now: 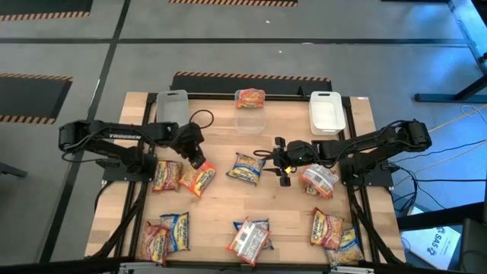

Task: Sort Maruchan noodles
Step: Put the top left orange noodle into the transparent bin

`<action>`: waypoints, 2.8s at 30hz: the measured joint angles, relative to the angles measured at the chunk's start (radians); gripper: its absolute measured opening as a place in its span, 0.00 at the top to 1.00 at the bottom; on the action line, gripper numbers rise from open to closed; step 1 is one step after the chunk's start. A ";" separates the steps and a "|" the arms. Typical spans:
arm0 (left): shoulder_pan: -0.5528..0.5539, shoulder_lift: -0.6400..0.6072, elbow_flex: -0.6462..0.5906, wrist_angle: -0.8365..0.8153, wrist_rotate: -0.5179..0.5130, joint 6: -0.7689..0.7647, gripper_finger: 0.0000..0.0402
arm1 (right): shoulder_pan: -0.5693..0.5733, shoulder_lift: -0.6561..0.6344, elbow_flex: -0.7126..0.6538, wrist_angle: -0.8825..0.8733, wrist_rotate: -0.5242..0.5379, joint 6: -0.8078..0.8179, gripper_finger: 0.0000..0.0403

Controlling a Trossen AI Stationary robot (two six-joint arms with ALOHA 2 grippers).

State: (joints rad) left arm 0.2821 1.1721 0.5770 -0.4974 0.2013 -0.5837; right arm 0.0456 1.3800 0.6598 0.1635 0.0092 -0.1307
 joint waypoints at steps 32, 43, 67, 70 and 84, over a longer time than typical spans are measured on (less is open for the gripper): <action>0.030 0.267 0.004 0.050 0.011 0.044 0.76 | 0.000 0.000 0.000 -0.006 0.002 0.002 0.59; 0.024 0.238 -0.002 0.094 -0.026 0.081 1.00 | 0.000 0.000 0.000 -0.007 0.003 0.002 0.59; -0.128 -0.015 0.099 0.547 -0.290 0.216 1.00 | -0.038 0.001 0.000 0.216 0.036 0.077 0.50; -0.133 -0.015 0.099 0.593 -0.290 0.237 1.00 | -0.067 0.014 0.000 0.220 0.044 0.081 0.43; -0.154 -0.016 0.099 0.723 -0.236 0.265 1.00 | -0.179 0.204 0.000 0.523 -0.107 0.075 0.36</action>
State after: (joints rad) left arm 0.1282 1.1564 0.6763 0.2259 -0.0347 -0.3191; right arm -0.1333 1.5840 0.6594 0.6867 -0.0982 -0.0562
